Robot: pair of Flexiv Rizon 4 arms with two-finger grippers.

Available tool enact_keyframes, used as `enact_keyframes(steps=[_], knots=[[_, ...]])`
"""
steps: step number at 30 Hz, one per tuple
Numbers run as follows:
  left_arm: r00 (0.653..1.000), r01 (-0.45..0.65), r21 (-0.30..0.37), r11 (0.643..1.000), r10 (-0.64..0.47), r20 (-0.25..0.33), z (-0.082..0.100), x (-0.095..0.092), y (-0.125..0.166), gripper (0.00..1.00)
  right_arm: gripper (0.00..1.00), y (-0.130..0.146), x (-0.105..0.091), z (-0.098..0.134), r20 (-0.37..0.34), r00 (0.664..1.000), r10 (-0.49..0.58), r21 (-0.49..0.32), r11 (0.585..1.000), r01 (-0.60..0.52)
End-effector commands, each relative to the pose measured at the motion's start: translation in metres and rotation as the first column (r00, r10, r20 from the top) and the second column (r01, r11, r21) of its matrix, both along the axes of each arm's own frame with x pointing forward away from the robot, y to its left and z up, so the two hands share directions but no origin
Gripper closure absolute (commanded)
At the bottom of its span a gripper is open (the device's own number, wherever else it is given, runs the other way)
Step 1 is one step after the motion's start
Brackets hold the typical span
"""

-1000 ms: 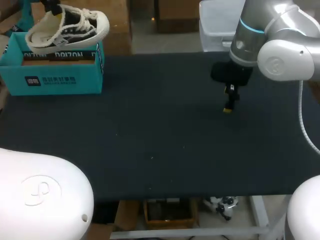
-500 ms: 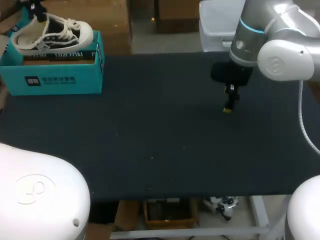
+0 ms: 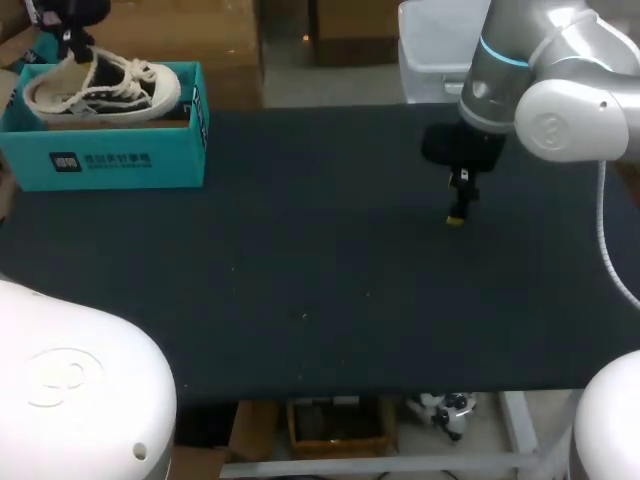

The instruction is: Open the shoe tongue, take the insole out of the shoe, put the insole back into the shoe, and pack the shoe into the shoebox

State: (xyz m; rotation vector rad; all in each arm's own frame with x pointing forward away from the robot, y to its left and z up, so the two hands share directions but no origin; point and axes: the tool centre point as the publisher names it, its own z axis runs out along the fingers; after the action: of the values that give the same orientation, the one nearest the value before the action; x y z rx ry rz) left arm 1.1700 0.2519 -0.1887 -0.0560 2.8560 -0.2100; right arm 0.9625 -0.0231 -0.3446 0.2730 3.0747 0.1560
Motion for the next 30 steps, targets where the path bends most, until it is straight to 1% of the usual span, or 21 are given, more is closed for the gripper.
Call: enact_keyframes(steps=[1,3,5,6,9,17,22,23,25,26,27,30], knots=[[0.999,0.022,-0.017,1.000,-0.022,-0.027,-0.026,0.017,0.008,1.00,0.00,0.000,0.000,0.000,-0.002,1.000,0.001,0.000,1.000,-0.001],[0.999,0.031,-0.001,1.000,-0.031,-0.028,-0.040,0.019,0.008,1.00,0.00,0.000,0.000,0.000,-0.002,1.000,0.001,0.000,1.000,-0.001],[0.999,0.037,0.006,0.999,-0.037,-0.028,-0.049,0.020,0.009,1.00,0.00,0.000,0.000,0.000,-0.002,1.000,0.001,0.000,1.000,-0.001],[0.998,0.042,0.007,0.999,-0.042,-0.040,-0.054,0.023,0.009,1.00,0.00,0.000,0.000,0.000,-0.002,1.000,0.001,0.000,1.000,-0.001],[0.997,0.057,0.010,0.998,-0.056,-0.057,-0.064,0.028,0.010,1.00,0.00,0.000,0.000,0.000,-0.002,1.000,0.001,0.000,1.000,-0.001],[0.996,0.060,0.028,0.998,-0.057,-0.070,-0.084,0.038,0.007,1.00,0.00,0.000,0.000,0.000,-0.002,1.000,0.001,0.000,1.000,-0.001],[0.994,0.055,0.026,0.998,-0.052,-0.101,-0.097,0.044,0.006,1.00,0.00,0.000,0.000,0.000,-0.002,1.000,0.001,0.000,1.000,-0.001],[0.993,0.052,0.029,0.998,-0.048,-0.106,-0.100,0.045,0.005,0.74,0.00,0.000,0.000,0.000,-0.002,1.000,0.001,0.000,1.000,-0.001],[0.994,0.048,0.044,0.998,-0.043,-0.104,-0.106,0.044,0.002,0.45,0.00,0.000,0.000,0.000,-0.002,1.000,0.001,0.000,1.000,-0.001],[0.994,0.048,0.047,0.998,-0.043,-0.104,-0.107,0.043,0.001,0.26,0.00,0.000,0.000,0.000,-0.002,1.000,0.001,0.000,1.000,-0.001],[0.994,0.050,0.050,0.997,-0.044,-0.104,-0.108,0.043,0.001,0.00,0.00,0.000,0.000,0.000,-0.002,1.000,0.001,0.000,1.000,-0.001],[0.994,0.046,0.057,0.997,-0.040,-0.106,-0.106,0.043,-0.002,0.00,0.00,0.000,0.000,0.000,-0.002,1.000,0.001,0.000,1.000,-0.001]])
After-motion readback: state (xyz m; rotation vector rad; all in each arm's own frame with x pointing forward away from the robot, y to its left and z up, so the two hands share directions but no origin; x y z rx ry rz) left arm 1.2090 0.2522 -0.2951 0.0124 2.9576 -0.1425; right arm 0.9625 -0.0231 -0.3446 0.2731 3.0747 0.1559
